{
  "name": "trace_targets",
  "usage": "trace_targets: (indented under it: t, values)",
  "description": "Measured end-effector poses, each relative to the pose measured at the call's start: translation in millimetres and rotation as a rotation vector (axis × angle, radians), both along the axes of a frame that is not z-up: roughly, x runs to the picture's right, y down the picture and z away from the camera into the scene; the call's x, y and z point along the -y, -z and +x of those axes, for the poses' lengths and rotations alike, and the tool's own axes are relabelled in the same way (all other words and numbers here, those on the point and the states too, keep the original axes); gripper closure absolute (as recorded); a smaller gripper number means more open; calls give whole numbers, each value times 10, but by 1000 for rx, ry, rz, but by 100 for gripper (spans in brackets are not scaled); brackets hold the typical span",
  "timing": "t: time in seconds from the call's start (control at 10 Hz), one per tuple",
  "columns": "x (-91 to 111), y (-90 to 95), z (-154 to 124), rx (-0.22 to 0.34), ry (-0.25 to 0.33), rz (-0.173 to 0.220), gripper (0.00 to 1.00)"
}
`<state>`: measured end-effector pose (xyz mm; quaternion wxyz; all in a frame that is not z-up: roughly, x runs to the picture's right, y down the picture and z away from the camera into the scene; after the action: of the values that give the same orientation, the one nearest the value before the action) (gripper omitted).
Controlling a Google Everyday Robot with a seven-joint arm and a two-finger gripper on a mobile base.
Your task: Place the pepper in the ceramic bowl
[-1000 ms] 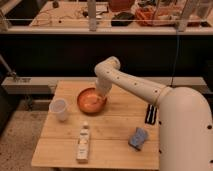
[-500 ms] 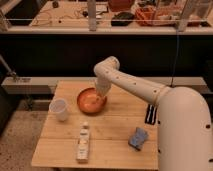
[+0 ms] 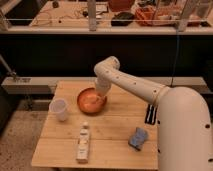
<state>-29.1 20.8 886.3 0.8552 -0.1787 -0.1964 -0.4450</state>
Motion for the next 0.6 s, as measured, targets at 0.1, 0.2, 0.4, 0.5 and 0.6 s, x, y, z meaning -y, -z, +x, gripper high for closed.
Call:
trace_targets:
  t: [0.1, 0.2, 0.4, 0.5, 0.6]
  values:
    - [3, -2, -2, 2, 1, 1, 100]
    - [8, -3, -1, 3, 2, 2, 100]
    - [14, -9, -2, 6, 3, 3, 100]
    - [15, -10, -3, 7, 4, 3, 100]
    - [15, -14, -2, 8, 5, 4, 100]
